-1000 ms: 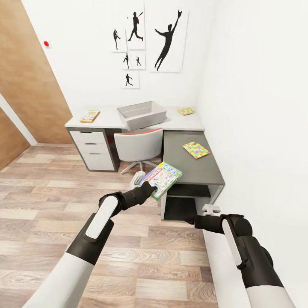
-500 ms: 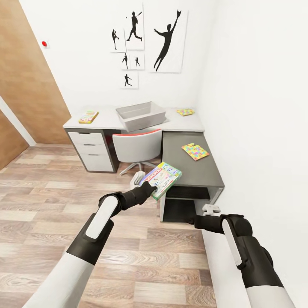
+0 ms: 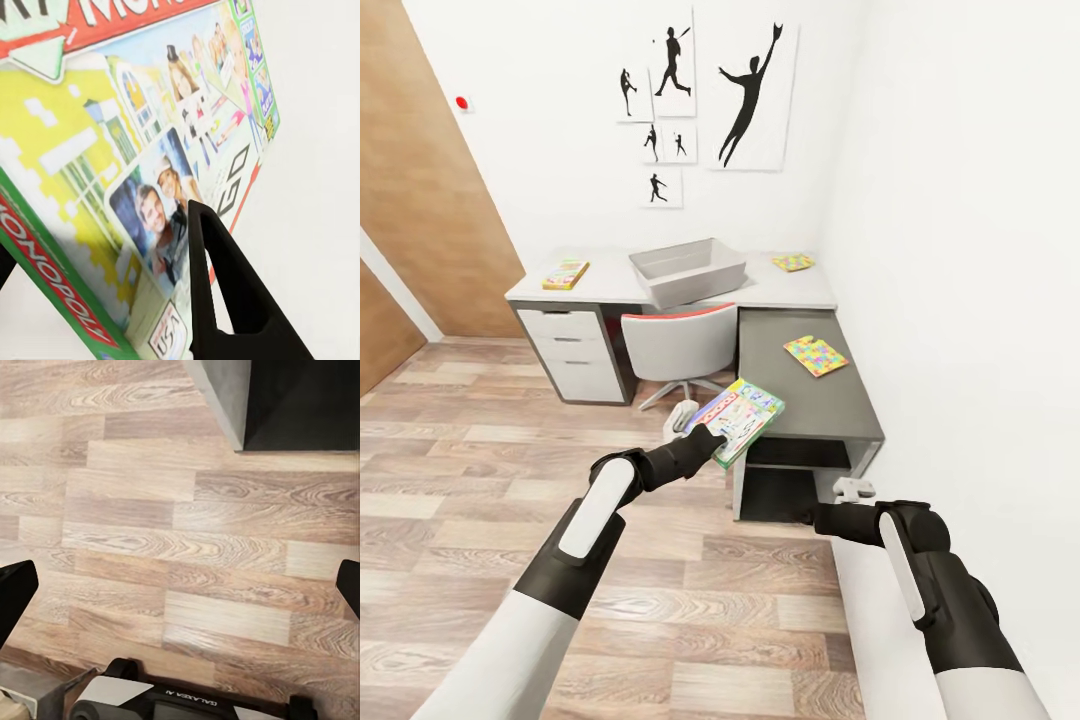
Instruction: Put all the toys in the child's room - the three board games (two on the bed and one on the table), the two jigsaw puzzles on the table, and the tennis ball on the table - inside the toy box on the table in the child's room.
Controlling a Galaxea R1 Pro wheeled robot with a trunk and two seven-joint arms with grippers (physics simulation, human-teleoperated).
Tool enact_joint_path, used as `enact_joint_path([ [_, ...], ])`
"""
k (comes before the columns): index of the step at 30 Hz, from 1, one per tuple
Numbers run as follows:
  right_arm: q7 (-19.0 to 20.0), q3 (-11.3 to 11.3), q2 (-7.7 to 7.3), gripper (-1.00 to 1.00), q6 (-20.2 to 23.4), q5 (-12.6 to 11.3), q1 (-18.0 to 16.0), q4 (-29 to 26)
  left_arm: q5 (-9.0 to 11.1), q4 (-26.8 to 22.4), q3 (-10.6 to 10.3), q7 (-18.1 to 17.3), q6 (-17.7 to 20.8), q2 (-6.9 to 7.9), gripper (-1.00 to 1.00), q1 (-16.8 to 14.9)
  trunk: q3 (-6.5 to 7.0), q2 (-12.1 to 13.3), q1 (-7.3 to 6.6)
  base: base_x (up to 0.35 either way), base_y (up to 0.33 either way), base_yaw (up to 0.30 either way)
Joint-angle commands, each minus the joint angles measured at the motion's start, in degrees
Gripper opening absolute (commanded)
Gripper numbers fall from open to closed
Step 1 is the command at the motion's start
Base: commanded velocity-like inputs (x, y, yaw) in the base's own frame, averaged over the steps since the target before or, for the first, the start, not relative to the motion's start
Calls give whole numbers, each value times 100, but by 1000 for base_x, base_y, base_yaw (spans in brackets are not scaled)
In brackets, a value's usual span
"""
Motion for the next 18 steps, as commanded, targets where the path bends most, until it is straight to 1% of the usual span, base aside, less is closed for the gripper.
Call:
enact_joint_path([
  [1, -18, -4, -1, 100, 30, -45, -4, -4, 62, -7, 1, 57, 8, 2, -100, -5, -10, -10, 5, 164, -101, 0],
  [8, -18, -4, -1, 100, 30, -45, -4, -4, 61, -8, 0, 45, 9, 12, -100, -4, -10, -10, 5, 223, -122, 0],
  [13, -18, -4, -1, 100, 30, -45, -4, -4, 59, -8, 0, 31, 10, 14, -100, -2, -10, -10, 5, 279, -106, 0],
  [18, -18, -4, -1, 100, 30, -45, -4, -4, 57, -8, -3, 28, 5, 15, -100, -2, -10, -10, 5, 304, -52, 0],
])
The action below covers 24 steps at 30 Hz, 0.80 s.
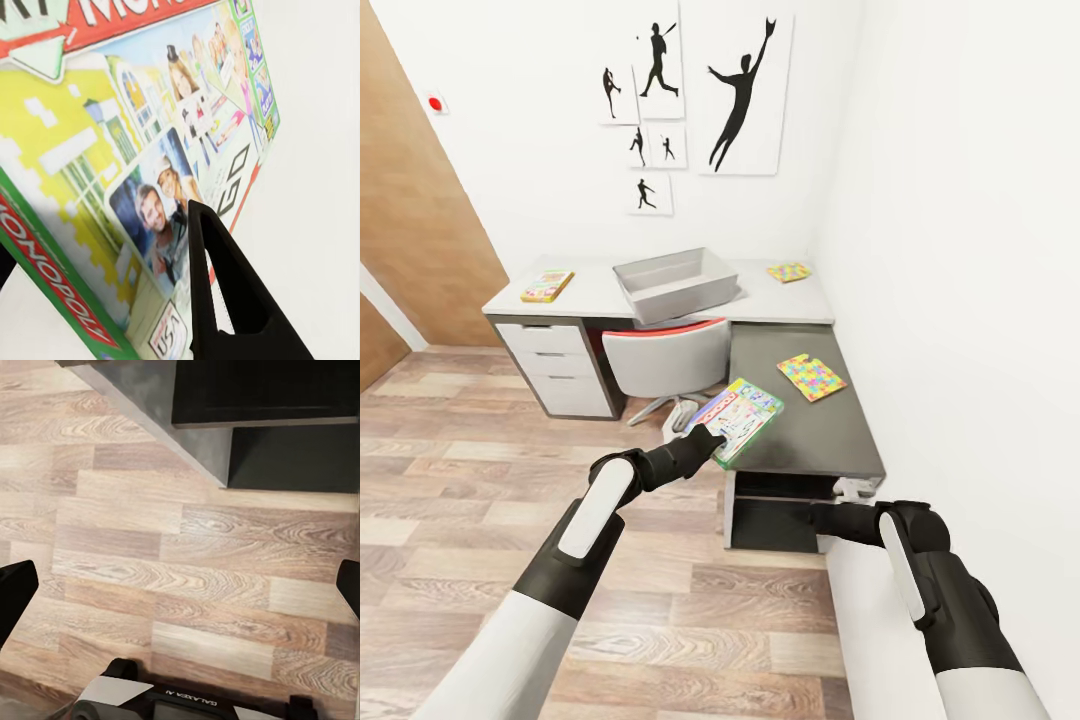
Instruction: Put all the toys in the child's room - the three board games (two on the bed and one on the table), the two jigsaw puzzles on the table, and the tennis ball on the table - inside the toy box on the table in the child's room.
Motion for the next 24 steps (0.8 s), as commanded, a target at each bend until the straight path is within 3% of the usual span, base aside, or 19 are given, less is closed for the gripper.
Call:
enact_joint_path([
  [1, -18, -4, -1, 100, 31, -45, -4, -4, 72, -8, -2, 57, 4, -1, -100, -5, -10, -10, 6, 257, -29, 0],
  [9, -18, -4, -1, 100, 31, -45, -4, -4, 72, -8, -4, 51, 1, -1, -100, -7, -10, -10, 6, 140, -16, 0],
  [24, -18, -4, -1, 100, 31, -45, -4, -4, 77, -8, -3, 47, 2, -1, -100, -9, -10, -10, 6, 23, -3, 0],
])
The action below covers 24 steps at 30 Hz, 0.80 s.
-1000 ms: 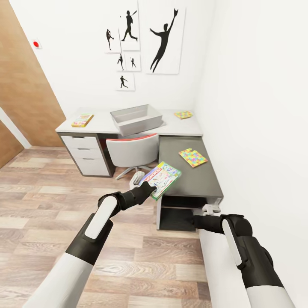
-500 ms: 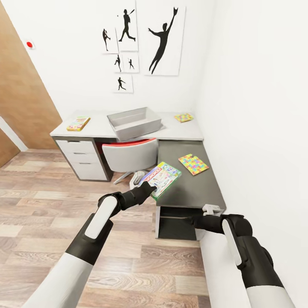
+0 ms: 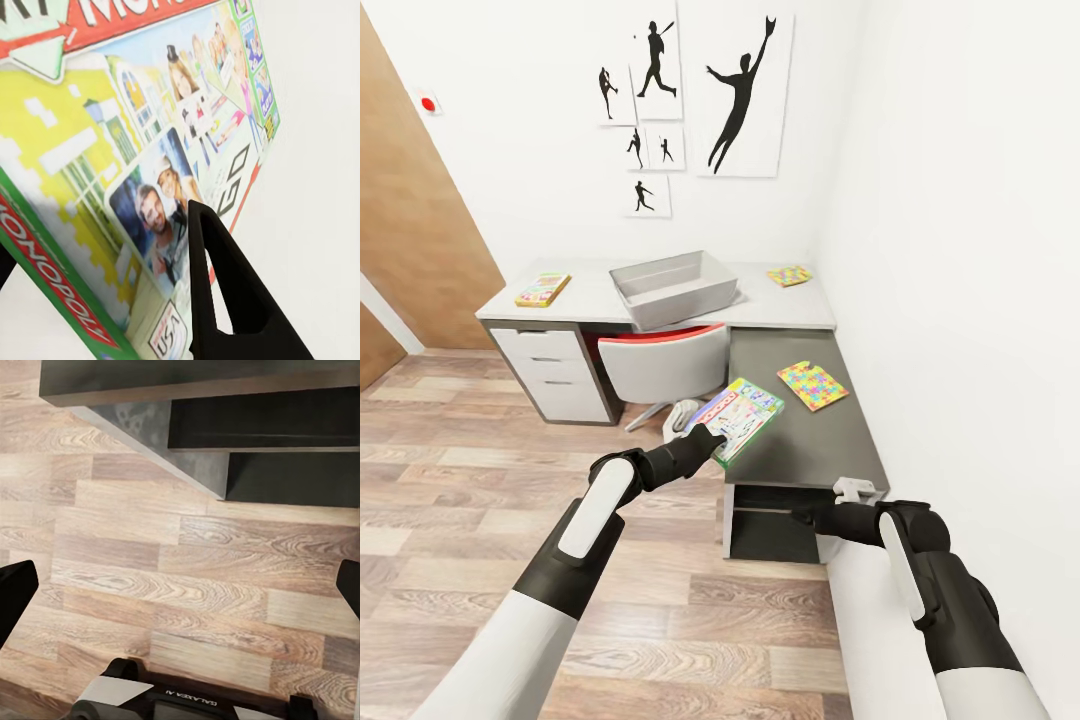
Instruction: Put all the toys in the child's room - the three board games (two on the bed and one on the table), the two jigsaw puzzles on the table, and the tennis ball on the table - inside the toy box on the table in the child's room.
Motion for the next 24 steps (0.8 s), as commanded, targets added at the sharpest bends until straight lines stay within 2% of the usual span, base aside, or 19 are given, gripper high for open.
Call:
enact_joint_path([
  [1, -18, -4, -1, 100, 31, -45, -4, -4, 60, -7, 0, 60, 8, -1, -100, -4, -10, -11, 3, 5, -1, 0],
  [13, -18, -4, -1, 100, 31, -45, -4, -4, 55, -7, -12, 65, 8, -1, -100, -5, -10, -11, 3, 58, 0, 0],
  [24, -18, -1, -1, 100, 31, -45, -4, -4, 53, -7, -23, 66, 8, -1, -100, -5, -10, -11, 3, 209, 38, 0],
])
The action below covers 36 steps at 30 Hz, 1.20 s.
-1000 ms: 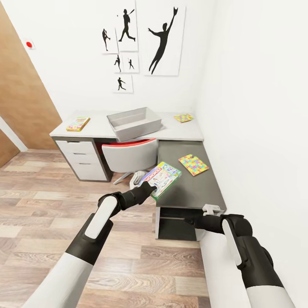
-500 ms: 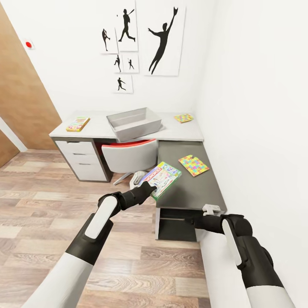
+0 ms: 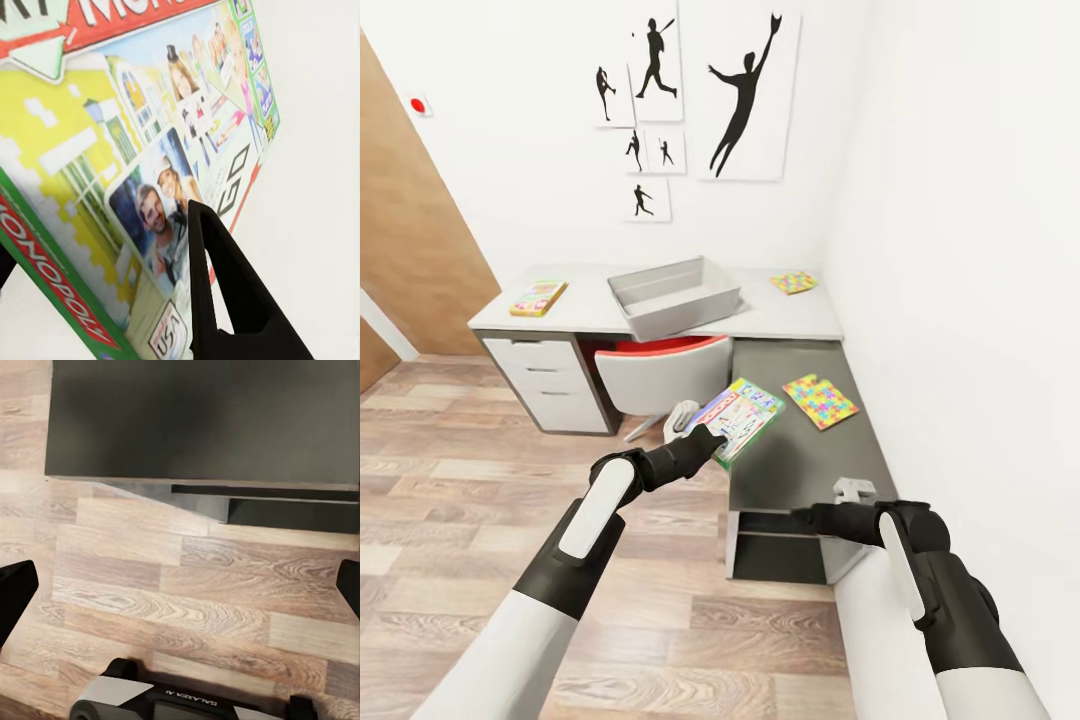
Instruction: Put all the toys in the child's room - the three board games (two on the bed and one on the table), the two jigsaw puzzles on the table, and the tennis ball on the table - inside the toy box on the table in the child's room.
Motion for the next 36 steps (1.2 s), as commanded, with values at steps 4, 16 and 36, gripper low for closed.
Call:
enact_joint_path([
  [4, -18, -2, 0, 100, 32, -45, -4, -4, 63, -9, -5, 57, 7, -1, -100, -4, -10, -10, 6, 287, 75, 0],
  [16, -18, 1, 1, 100, 38, -45, -4, -8, 63, -14, -40, 58, 7, -1, -100, -4, -10, -10, 6, 308, 84, 0],
  [36, -21, -2, 6, 100, 99, -43, 19, -195, 63, -13, -46, 58, 7, -1, -100, -4, -10, -10, 6, 126, 27, 77],
])
